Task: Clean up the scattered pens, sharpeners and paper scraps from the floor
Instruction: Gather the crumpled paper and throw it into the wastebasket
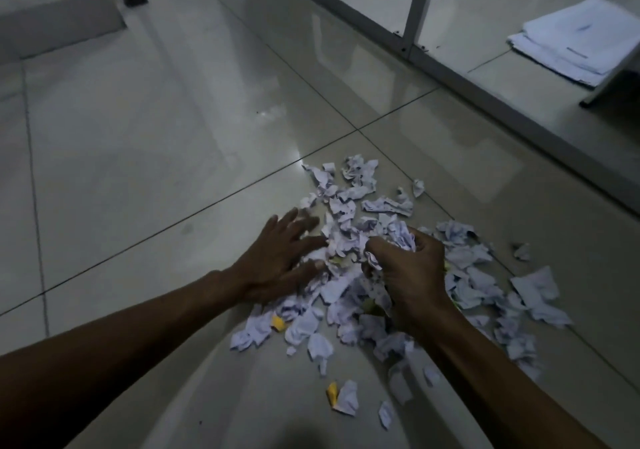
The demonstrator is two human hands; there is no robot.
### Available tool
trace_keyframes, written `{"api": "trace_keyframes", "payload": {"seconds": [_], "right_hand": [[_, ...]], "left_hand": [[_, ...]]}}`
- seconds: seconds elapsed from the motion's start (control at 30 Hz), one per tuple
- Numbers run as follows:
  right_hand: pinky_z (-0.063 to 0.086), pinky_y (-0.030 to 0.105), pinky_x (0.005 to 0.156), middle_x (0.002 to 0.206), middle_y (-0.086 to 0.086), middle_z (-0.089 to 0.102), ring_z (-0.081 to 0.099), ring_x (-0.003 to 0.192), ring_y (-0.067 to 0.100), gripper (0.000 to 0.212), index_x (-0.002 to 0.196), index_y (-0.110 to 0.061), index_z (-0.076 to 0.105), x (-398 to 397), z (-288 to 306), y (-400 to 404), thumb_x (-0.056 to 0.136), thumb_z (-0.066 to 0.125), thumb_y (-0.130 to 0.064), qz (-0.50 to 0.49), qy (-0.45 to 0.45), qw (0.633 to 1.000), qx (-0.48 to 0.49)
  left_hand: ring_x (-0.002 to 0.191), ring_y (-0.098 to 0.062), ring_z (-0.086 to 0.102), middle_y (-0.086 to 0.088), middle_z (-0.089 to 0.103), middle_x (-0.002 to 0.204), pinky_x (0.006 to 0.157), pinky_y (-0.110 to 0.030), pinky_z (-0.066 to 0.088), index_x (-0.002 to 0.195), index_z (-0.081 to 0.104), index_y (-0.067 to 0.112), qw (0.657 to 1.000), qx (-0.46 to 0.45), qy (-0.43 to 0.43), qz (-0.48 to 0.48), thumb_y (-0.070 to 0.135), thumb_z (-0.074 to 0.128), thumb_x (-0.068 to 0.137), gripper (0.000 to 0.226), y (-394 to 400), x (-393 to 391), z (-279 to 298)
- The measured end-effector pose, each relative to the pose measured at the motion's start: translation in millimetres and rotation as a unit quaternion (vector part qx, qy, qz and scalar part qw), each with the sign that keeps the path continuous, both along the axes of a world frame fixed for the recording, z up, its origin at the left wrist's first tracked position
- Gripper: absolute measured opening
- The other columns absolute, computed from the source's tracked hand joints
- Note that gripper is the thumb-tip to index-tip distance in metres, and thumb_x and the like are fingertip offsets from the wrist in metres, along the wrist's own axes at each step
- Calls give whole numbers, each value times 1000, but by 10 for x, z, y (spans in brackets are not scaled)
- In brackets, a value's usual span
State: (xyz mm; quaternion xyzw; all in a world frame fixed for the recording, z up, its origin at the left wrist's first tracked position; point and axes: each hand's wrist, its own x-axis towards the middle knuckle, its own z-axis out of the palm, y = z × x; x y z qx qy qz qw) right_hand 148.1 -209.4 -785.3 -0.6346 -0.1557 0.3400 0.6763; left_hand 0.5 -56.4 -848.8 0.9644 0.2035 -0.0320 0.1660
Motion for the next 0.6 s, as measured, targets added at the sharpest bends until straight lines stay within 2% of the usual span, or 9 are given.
{"api": "trace_keyframes", "payload": {"seconds": [0.1,0.2,0.27,0.3,0.37,0.47,0.53,0.6], "right_hand": [[34,35,53,62,12,45,44,59,21,29,66,14,43,96,-25,-80,79,67,4,-6,8,1000,-9],[36,36,56,64,13,46,45,61,23,27,63,7,45,193,-27,-132,79,66,5,-26,15,1000,-11],[37,36,56,66,15,48,47,62,26,24,65,9,49,233,0,-138,78,68,2,-30,25,999,-9],[37,36,55,65,16,48,46,61,27,27,64,11,47,256,12,-140,77,69,1,-31,28,999,-7],[37,33,52,62,15,47,46,58,26,30,62,9,46,325,43,-149,77,71,3,-43,33,998,-11],[33,33,52,61,12,43,41,56,22,30,60,4,45,409,82,-207,74,71,2,-57,23,998,-5],[27,33,52,59,9,35,33,54,18,31,58,-2,41,478,87,-276,74,68,3,-63,-3,998,-9],[27,34,51,56,9,31,31,53,19,31,58,-5,40,519,52,-354,73,66,3,-64,-12,998,-11]], "left_hand": [[146,-25,16,-3,36,152,116,-58,8,138,46,36,997,44,-34,-44,69,17,92,64,-71,17,122],[124,-28,47,-13,55,128,104,-55,31,124,60,19,982,112,-153,6,54,29,97,54,114,251,290],[110,-28,50,-13,53,124,94,-45,40,126,57,17,974,106,-190,65,48,33,97,49,327,507,365],[111,-29,49,-14,50,127,93,-41,40,131,53,19,975,87,-185,86,49,33,97,50,436,656,376],[126,-31,41,-14,41,143,102,-40,34,141,43,23,983,40,-150,100,52,31,95,56,634,990,344],[142,-29,24,-12,24,156,114,-42,20,148,32,25,995,-8,-77,60,55,23,91,64,812,1400,270],[141,-29,27,-14,30,154,115,-41,21,146,38,21,1000,-12,-16,-6,52,20,91,65,816,1573,227],[134,-31,36,-17,40,146,110,-41,28,139,48,16,998,-12,7,-62,48,21,94,61,729,1560,170]]}}
